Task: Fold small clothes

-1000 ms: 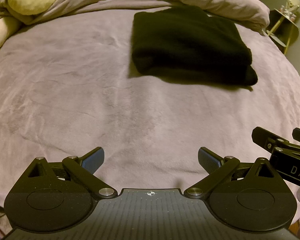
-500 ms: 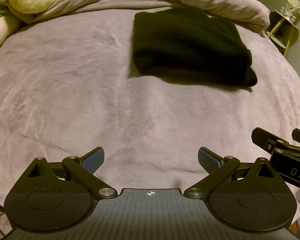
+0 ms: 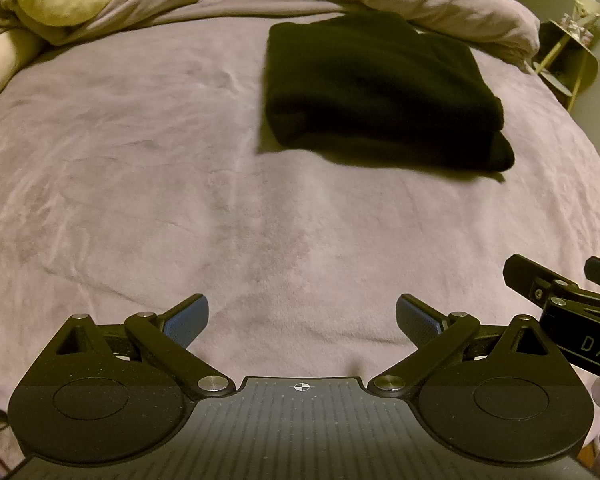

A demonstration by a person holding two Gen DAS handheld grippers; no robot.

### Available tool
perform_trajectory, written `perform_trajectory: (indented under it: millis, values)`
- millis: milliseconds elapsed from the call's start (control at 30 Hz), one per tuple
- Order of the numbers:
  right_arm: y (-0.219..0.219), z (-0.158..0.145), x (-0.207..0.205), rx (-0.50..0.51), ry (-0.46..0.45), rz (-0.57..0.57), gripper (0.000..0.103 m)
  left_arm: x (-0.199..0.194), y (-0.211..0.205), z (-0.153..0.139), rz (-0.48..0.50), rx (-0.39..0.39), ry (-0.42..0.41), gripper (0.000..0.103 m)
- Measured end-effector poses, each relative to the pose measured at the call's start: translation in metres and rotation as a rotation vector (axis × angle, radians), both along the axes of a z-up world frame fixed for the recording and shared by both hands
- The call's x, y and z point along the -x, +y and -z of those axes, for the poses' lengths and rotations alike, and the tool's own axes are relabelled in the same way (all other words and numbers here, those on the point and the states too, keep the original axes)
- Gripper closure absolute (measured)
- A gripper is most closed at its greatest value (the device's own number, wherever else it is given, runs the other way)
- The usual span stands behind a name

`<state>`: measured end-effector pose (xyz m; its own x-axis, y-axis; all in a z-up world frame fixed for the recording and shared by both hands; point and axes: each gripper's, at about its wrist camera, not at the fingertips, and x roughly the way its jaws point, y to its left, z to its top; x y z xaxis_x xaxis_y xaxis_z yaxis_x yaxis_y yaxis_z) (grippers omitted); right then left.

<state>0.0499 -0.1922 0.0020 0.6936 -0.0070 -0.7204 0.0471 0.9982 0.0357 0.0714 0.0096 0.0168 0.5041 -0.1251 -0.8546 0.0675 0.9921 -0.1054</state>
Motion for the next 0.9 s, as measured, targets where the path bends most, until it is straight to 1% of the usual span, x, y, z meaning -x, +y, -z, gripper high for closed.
perform_trajectory:
  millis: [733, 900]
  values:
    - [0.0021, -0.0020, -0.0012, 0.012, -0.003, -0.008, 0.004, -0.0001, 0.0031, -0.0002, -0.002, 0.014, 0.000, 0.001]
    - [0.0027, -0.0036, -0.0009, 0.017, -0.010, -0.011, 0.004, 0.0018, 0.0029, -0.0017, -0.001, 0.016, -0.016, 0.001]
